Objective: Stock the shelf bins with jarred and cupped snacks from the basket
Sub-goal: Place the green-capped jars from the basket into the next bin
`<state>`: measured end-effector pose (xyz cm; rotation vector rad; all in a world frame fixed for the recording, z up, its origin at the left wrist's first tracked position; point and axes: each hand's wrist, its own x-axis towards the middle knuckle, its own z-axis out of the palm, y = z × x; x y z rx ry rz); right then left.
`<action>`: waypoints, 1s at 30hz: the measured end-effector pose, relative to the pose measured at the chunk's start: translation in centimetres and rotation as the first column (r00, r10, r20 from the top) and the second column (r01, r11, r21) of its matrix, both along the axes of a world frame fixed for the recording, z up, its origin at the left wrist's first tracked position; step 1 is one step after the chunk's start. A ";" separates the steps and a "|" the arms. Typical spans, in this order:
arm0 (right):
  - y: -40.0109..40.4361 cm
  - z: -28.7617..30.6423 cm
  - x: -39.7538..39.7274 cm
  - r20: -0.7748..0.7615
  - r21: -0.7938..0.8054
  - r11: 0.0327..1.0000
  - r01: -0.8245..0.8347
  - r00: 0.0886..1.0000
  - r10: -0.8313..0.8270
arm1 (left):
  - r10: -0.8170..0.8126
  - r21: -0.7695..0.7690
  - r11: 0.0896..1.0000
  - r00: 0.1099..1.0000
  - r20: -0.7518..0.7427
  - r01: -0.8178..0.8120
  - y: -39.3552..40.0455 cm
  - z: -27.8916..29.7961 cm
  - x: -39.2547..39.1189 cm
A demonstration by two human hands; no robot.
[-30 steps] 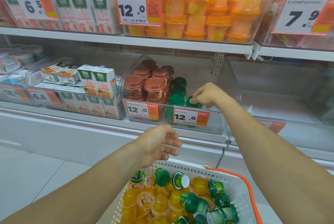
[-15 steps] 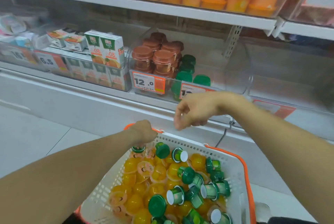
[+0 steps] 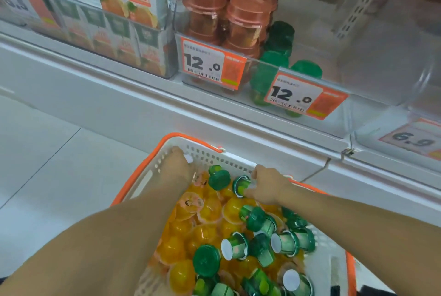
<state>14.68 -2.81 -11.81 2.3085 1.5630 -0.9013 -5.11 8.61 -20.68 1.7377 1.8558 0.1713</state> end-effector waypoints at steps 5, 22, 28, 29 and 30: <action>1.0 -2.5 -1.1 0.085 0.017 0.996 -0.091 0.992 0.089 | -0.066 -0.020 0.998 0.998 0.025 0.066 -0.2 1.8 -0.5; -4.5 18.0 0.1 -0.929 -0.368 0.853 0.370 -0.130 -0.345 | 0.225 -0.548 0.673 0.568 0.792 0.497 -1.8 27.5 -2.6; -6.6 21.0 0.8 -0.989 -0.132 0.842 0.522 -0.123 -0.079 | 0.030 -0.436 0.637 0.546 0.837 0.635 -6.5 31.9 -0.3; -6.7 21.2 1.0 -0.994 -0.093 0.815 0.572 -0.105 -0.040 | 0.012 -0.429 0.625 0.542 0.840 0.652 -7.2 31.8 0.3; -6.8 21.4 1.1 -0.997 -0.045 0.785 0.618 -0.079 0.005 | 0.004 -0.418 0.622 0.531 0.847 0.662 -7.9 31.7 1.0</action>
